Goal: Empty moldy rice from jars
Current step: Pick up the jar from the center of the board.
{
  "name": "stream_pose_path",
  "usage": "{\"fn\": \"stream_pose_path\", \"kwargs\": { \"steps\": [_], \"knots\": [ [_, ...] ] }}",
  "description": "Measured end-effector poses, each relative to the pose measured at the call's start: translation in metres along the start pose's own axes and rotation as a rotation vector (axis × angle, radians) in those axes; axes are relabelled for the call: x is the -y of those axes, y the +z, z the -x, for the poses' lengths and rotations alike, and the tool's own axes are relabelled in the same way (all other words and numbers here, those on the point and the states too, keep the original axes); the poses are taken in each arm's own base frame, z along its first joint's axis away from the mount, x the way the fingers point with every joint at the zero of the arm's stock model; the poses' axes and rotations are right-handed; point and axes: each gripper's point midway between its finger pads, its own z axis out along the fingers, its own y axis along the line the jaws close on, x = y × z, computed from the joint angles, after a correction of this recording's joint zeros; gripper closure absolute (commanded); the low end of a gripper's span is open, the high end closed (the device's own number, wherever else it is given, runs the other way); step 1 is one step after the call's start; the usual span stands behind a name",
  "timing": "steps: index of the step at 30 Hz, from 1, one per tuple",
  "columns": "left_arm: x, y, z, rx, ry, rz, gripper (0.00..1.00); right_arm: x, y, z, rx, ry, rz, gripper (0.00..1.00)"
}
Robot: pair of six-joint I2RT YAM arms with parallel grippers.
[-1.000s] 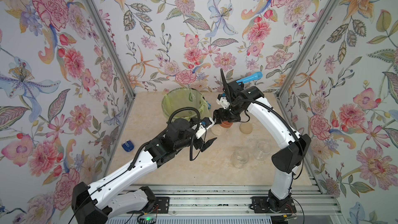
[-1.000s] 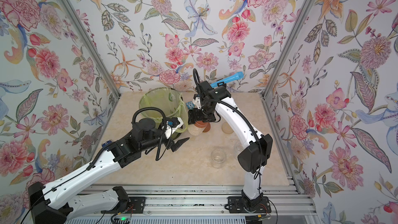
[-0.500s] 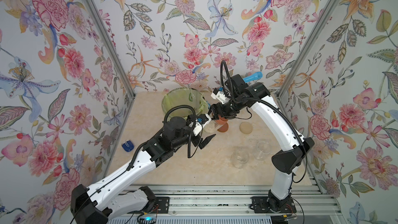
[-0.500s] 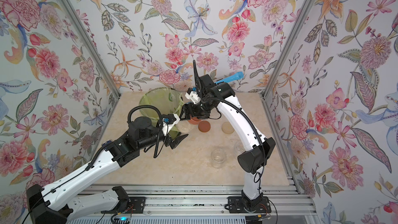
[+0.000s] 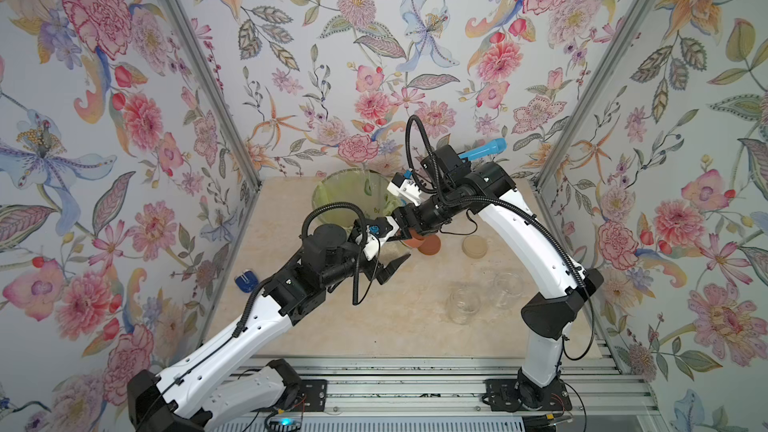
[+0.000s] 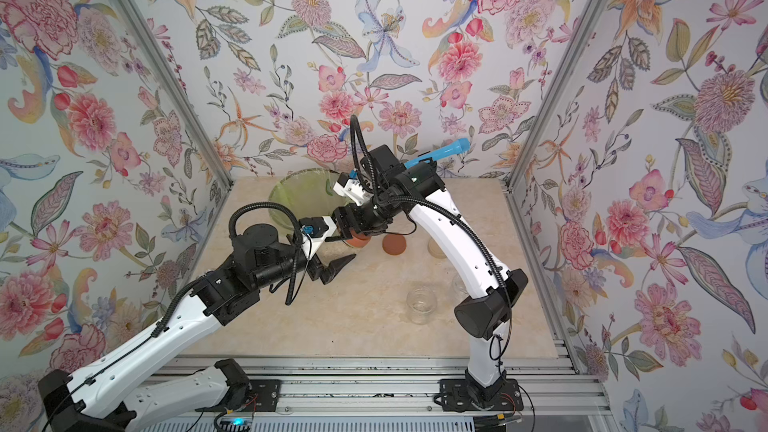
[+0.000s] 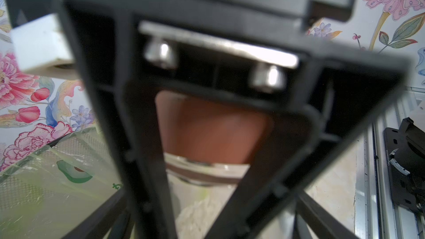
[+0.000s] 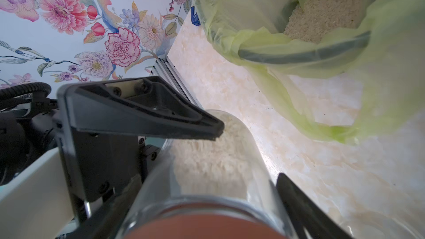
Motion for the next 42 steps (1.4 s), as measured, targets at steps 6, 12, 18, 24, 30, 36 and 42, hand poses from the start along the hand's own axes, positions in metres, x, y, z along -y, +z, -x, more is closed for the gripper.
{"fn": "stream_pose_path", "kwargs": {
  "steps": [6, 12, 18, 24, 30, 36, 42],
  "knots": [
    [0.003, -0.006, -0.003, 0.002, 0.009, -0.007, 0.32, -0.007, 0.005, -0.003, -0.010, -0.017, 0.002, 1.00],
    [0.004, -0.013, -0.004, 0.022, 0.011, 0.003, 0.81, -0.013, 0.009, -0.005, -0.014, -0.027, 0.008, 1.00],
    [0.000, -0.016, -0.001, 0.040, 0.005, 0.018, 1.00, -0.017, 0.008, 0.000, 0.005, -0.040, 0.004, 0.40],
    [-0.007, -0.016, 0.002, 0.059, -0.002, 0.037, 1.00, -0.018, 0.007, 0.007, 0.026, -0.054, 0.000, 0.09],
    [-0.015, -0.016, 0.001, 0.060, -0.025, 0.055, 1.00, -0.021, 0.007, 0.011, 0.038, -0.073, 0.008, 0.00],
    [-0.020, -0.016, 0.001, 0.067, -0.045, 0.060, 1.00, -0.021, 0.007, 0.014, 0.049, -0.084, 0.005, 0.00],
    [-0.028, -0.017, -0.001, 0.064, -0.066, 0.075, 1.00, -0.020, 0.006, 0.014, 0.051, -0.086, 0.003, 0.00]
  ]
}}
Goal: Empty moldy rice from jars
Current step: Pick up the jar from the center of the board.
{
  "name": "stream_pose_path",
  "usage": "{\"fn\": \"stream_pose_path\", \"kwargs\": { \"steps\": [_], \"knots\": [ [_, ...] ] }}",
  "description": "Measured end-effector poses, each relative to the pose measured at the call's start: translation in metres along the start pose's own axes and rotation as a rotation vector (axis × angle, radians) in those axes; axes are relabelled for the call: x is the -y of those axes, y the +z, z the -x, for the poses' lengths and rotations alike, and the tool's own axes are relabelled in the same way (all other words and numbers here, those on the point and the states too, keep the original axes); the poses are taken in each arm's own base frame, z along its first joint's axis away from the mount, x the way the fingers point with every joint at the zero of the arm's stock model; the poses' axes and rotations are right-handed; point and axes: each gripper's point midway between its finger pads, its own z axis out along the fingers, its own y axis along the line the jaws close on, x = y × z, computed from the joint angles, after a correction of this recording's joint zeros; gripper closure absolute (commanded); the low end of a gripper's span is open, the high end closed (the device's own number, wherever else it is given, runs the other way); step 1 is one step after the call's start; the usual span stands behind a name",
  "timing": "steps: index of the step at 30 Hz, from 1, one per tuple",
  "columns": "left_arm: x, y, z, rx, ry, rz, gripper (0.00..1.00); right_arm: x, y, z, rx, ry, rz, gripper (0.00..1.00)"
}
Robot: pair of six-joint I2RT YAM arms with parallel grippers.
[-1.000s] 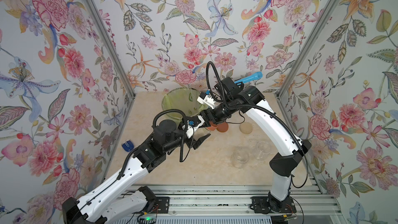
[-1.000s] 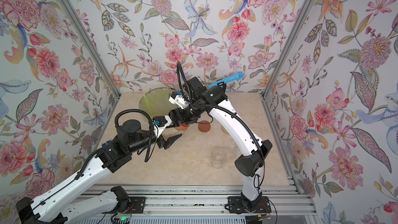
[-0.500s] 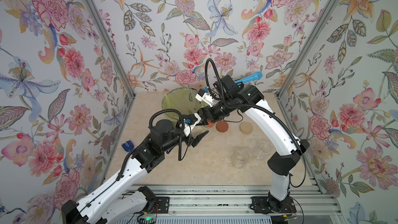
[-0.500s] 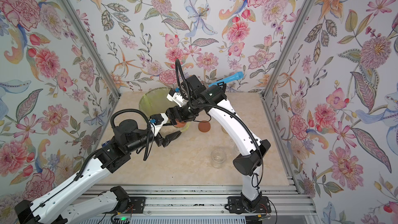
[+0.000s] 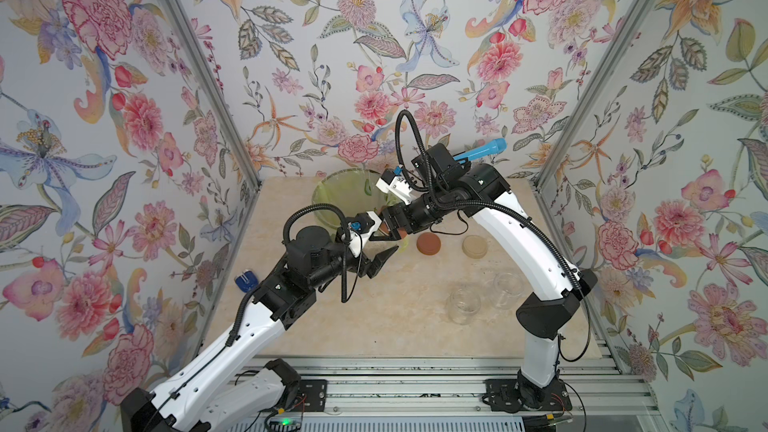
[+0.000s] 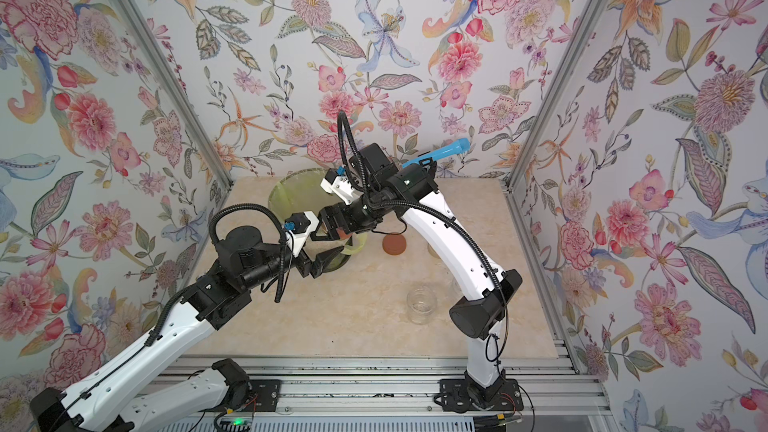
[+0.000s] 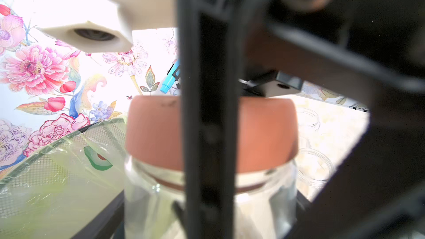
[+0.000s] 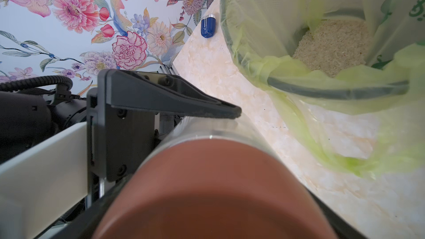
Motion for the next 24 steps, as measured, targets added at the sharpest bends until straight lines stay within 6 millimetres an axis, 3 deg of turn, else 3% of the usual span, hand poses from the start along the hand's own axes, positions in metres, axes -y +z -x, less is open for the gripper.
{"fn": "stream_pose_path", "kwargs": {
  "steps": [13, 18, 24],
  "knots": [
    [-0.028, 0.003, -0.007, 0.004, -0.071, 0.064, 1.00, 0.000, 0.000, -0.002, -0.001, -0.021, 0.007, 0.00],
    [-0.029, 0.007, -0.013, -0.007, -0.113, 0.063, 1.00, 0.004, -0.003, -0.004, 0.038, -0.021, 0.005, 0.00],
    [-0.033, 0.013, -0.021, -0.028, -0.180, 0.077, 1.00, -0.010, -0.008, -0.015, 0.093, -0.055, 0.039, 0.00]
  ]
}}
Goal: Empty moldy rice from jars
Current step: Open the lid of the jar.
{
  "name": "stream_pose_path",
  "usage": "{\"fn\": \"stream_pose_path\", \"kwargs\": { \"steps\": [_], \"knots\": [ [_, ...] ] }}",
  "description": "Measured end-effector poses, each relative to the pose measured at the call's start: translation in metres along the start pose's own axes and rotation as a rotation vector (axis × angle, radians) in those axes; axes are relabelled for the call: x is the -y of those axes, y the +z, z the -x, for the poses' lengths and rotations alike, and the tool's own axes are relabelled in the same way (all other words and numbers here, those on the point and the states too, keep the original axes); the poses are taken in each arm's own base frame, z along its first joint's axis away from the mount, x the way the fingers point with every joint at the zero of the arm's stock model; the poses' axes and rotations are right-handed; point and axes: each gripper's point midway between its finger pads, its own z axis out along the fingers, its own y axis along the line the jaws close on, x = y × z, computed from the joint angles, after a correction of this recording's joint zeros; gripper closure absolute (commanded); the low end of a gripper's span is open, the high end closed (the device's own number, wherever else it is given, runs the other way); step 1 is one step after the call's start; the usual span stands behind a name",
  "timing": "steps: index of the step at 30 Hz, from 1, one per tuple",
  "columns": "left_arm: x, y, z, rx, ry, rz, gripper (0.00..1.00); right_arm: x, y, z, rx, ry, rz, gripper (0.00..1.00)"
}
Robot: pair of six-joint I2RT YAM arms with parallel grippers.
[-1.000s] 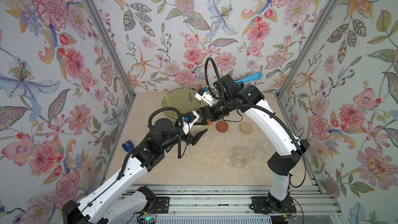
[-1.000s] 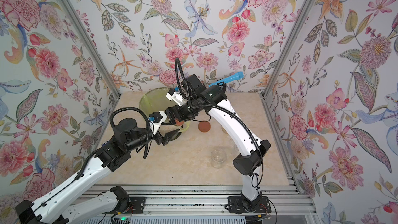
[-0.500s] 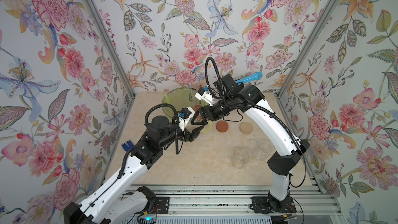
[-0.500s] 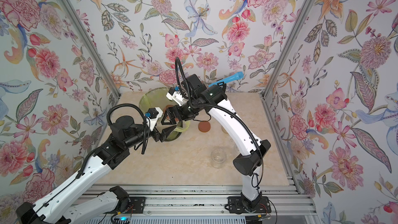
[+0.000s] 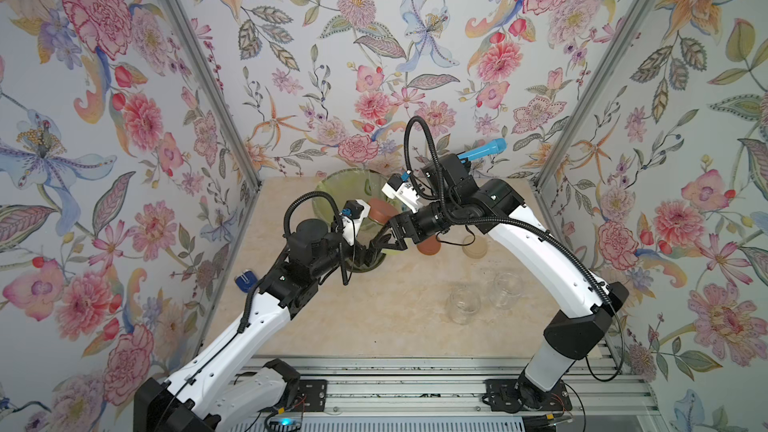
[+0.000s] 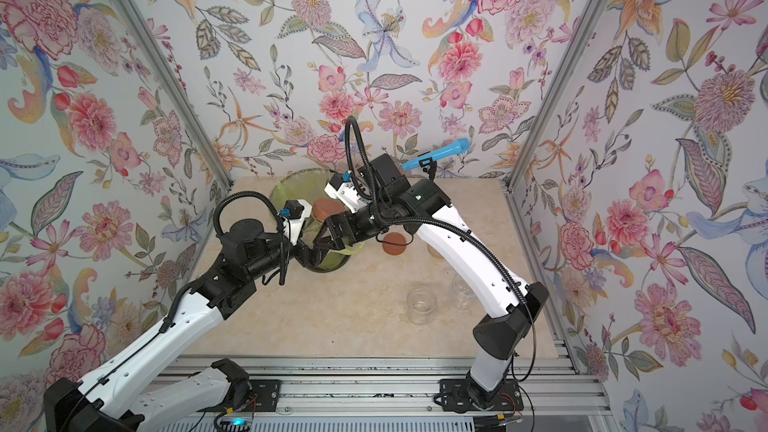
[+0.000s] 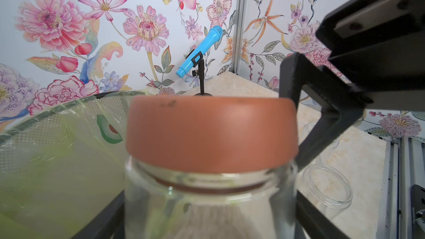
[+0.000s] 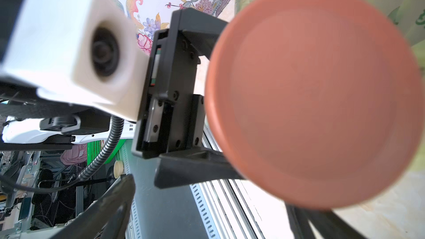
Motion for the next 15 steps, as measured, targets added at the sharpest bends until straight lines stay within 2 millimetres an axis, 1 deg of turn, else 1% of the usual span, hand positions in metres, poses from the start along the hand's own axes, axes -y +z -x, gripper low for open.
{"fn": "stream_pose_path", "kwargs": {
  "steps": [4, 8, 15],
  "knots": [
    [-0.002, 0.000, 0.001, -0.002, -0.025, 0.014, 1.00, 0.000, -0.001, 0.002, 0.066, 0.004, 0.007, 0.00],
    [-0.008, -0.001, 0.003, 0.002, -0.044, 0.047, 1.00, 0.003, 0.002, 0.011, 0.124, 0.009, 0.005, 0.00],
    [-0.017, -0.002, 0.008, -0.004, -0.056, 0.097, 1.00, 0.011, -0.001, 0.029, 0.203, 0.015, -0.046, 0.00]
  ]
}}
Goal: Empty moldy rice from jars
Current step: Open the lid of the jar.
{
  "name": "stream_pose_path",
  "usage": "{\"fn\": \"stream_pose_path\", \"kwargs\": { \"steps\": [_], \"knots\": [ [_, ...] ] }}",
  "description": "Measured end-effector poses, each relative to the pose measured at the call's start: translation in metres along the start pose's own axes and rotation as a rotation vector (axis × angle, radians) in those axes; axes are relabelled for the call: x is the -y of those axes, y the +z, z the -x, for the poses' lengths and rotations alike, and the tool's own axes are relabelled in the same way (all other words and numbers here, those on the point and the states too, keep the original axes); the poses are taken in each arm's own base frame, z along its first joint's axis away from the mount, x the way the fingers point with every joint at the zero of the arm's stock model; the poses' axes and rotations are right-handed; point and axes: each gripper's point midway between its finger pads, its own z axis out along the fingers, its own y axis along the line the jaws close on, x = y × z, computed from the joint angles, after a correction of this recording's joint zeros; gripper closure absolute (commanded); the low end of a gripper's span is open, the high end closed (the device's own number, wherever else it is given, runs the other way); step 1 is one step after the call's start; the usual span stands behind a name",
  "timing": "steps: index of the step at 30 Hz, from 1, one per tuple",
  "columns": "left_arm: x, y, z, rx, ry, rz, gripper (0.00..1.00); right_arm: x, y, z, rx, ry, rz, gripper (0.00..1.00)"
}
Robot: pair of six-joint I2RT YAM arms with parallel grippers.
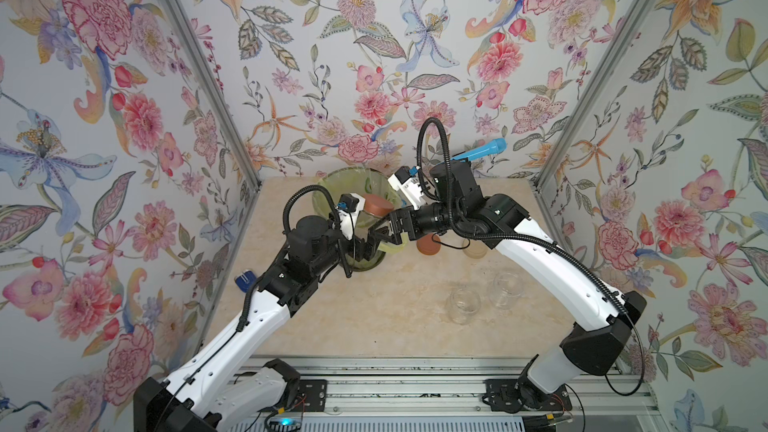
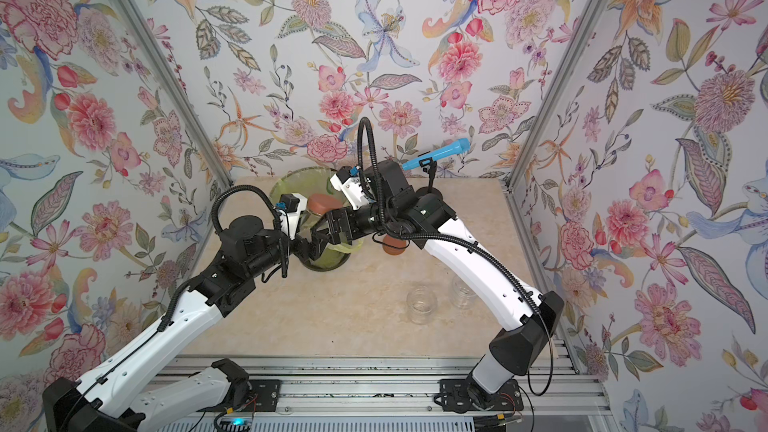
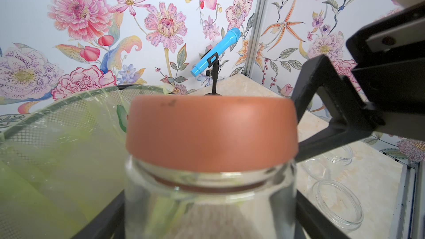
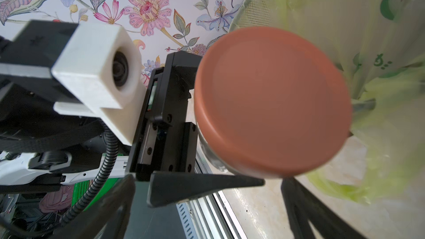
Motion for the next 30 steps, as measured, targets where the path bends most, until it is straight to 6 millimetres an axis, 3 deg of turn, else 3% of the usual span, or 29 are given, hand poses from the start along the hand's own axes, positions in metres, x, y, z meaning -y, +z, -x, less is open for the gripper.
{"fn": "stream_pose_path", "kwargs": {
  "steps": [12, 21, 30],
  "knots": [
    [-0.011, -0.001, 0.007, 0.005, 0.001, 0.062, 1.00, 0.018, -0.003, 0.015, 0.079, 0.063, -0.114, 0.00],
    [-0.014, -0.002, 0.017, 0.016, 0.003, 0.084, 1.00, 0.011, -0.016, 0.052, 0.198, 0.075, -0.149, 0.00],
    [-0.019, 0.004, 0.024, 0.000, 0.005, 0.107, 1.00, 0.015, -0.004, 0.069, 0.225, 0.084, -0.162, 0.00]
  ]
}}
